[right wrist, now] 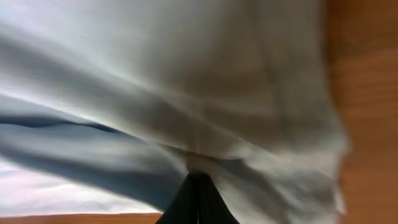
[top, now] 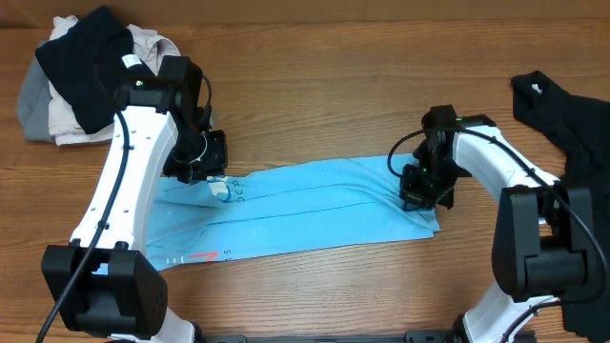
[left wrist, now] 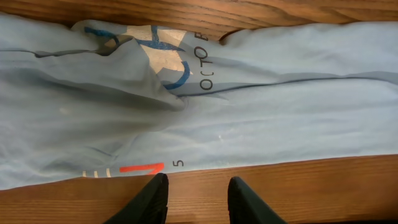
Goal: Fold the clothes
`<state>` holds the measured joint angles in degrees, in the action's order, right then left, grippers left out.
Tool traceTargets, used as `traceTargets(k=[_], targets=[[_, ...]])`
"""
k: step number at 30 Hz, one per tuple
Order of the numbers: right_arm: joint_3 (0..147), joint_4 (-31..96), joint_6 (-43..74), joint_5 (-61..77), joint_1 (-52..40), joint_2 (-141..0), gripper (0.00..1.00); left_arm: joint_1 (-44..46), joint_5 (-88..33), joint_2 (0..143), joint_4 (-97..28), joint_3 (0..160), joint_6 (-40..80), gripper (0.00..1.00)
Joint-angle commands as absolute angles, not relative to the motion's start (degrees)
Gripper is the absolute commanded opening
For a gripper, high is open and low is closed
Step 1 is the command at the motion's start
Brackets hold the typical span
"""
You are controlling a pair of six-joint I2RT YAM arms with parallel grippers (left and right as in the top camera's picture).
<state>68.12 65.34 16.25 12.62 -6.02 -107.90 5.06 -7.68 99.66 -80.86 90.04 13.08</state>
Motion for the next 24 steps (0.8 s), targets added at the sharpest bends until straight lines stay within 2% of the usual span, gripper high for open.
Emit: traceTargets(k=[1, 12, 14, 16, 17, 18, 20, 24], targets=[[67.9, 66.6, 21.7, 5.4, -5.5, -107.4, 0.04, 5.3, -7.0, 99.7, -81.0, 89.6, 11.7, 0.35], [71.9, 66.3, 25.7, 5.0, 1.7, -107.4, 0.04, 5.3, -5.4, 99.7, -81.1, 89.6, 11.5, 0.44], [73.6, 66.3, 25.0, 5.7, 3.9, -107.4, 0.14, 5.3, -5.3, 99.7, -81.0, 89.6, 11.5, 0.51], [74.8, 66.0, 22.0, 8.6, 6.2, -107.4, 0.27, 5.3, -5.3, 99.7, -81.1, 89.6, 11.5, 0.52], [75.0, 65.5, 18.8, 11.8, 7.4, -107.4, 0.46, 5.3, -5.3, 99.7, -81.0, 89.6, 11.5, 0.52], [75.0, 64.9, 14.2, 16.3, 8.8, -107.4, 0.71, 5.3, -5.3, 99.7, -81.0, 89.6, 11.3, 0.52], [74.5, 64.8, 7.4, 22.8, 11.1, -107.4, 0.99, 5.3, -5.3, 99.7, -81.0, 89.6, 11.3, 0.53], [71.3, 63.2, 0.1, 32.1, 14.6, -107.4, 1.0, 5.3, -5.3, 99.7, -81.0, 89.6, 11.3, 0.53]])
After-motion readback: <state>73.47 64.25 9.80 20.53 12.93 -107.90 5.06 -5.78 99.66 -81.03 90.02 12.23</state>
